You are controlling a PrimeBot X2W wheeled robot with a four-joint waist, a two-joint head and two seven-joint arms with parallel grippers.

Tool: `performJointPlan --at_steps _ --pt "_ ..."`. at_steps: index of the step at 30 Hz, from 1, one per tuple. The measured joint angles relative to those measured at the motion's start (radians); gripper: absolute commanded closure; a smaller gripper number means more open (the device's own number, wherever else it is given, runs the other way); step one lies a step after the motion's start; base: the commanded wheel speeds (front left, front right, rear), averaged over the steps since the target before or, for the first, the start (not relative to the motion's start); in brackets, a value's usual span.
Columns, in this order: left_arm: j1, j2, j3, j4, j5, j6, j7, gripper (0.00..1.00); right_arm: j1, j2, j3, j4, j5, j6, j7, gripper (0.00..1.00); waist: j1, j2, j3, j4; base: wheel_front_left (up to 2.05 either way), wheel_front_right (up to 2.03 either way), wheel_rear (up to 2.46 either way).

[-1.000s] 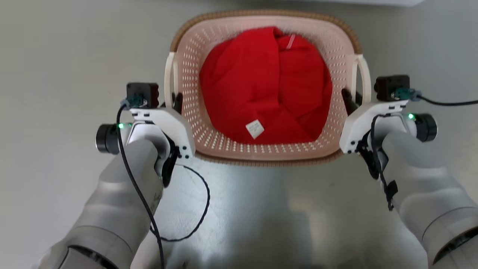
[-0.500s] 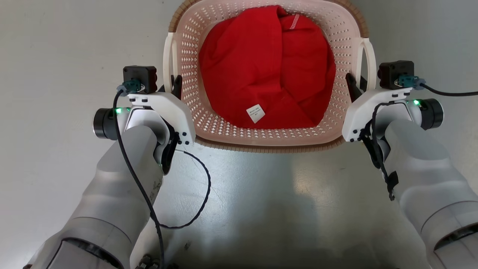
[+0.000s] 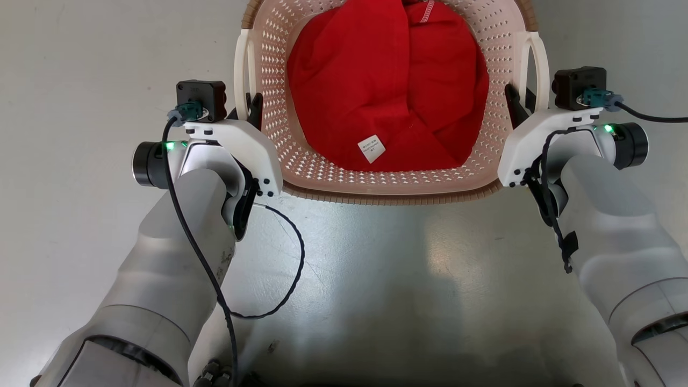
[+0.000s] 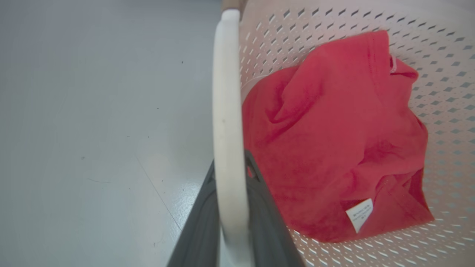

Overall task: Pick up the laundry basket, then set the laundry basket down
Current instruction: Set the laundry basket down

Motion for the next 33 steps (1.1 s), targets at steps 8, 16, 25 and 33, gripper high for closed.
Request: performJointPlan --at_steps 8,16,25,33 --pt "-0.006 -0.001 0.013 0.0 0.026 0.0 0.0 1.0 -0.001 -0.001 -0.006 -0.001 -0.012 0.003 -0.01 0.71 0.0 0.0 0.003 -0.003 0.0 0.0 0.0" --pt "-0.017 -0.007 0.029 -0.007 0.055 -0.001 -0.003 0.0 0.0 0.004 -0.002 0.001 -0.014 0.008 -0.01 0.0 0.0 0.0 0.005 -0.005 0.0 0.0 0.0" --pt "-0.014 -0.005 0.059 -0.007 0.084 -0.001 -0.003 0.0 0.001 0.004 0.01 0.001 -0.012 0.008 -0.01 0.0 0.0 0.0 -0.028 -0.011 0.0 0.0 0.0" --pt "0.022 0.008 0.099 -0.022 0.099 -0.001 -0.008 0.0 0.005 0.004 0.023 0.001 0.008 0.008 -0.027 0.0 0.0 0.0 -0.095 -0.027 0.0 0.0 0.0"
